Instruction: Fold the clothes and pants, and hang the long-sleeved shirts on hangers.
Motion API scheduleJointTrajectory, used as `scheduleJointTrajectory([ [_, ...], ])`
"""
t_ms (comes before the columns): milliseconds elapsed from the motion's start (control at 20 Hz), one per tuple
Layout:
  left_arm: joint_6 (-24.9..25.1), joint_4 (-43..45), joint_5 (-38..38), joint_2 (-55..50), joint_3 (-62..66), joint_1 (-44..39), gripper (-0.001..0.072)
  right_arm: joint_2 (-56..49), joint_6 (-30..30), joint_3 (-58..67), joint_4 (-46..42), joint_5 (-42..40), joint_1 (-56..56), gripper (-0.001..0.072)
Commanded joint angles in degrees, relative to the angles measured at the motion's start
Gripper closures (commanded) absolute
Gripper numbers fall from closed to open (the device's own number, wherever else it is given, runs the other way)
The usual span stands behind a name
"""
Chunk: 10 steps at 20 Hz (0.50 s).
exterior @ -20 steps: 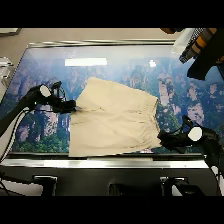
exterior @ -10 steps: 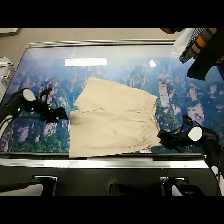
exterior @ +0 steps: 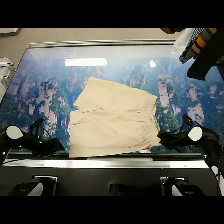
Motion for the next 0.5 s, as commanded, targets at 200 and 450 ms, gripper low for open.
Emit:
scheduleJointTrajectory([
  [200,4.9,-11.15,8.76,2.58,-9.66,0.22,0.0144,-0.02,0.02,-0.02,0.09,0.68,0.07,0.0674],
  [450,8.98,-14.01,10.71,-0.85,-10.97,0.2,0.0145,-0.02,0.02,-0.02,0.17,1.4,0.07,0.0674],
])
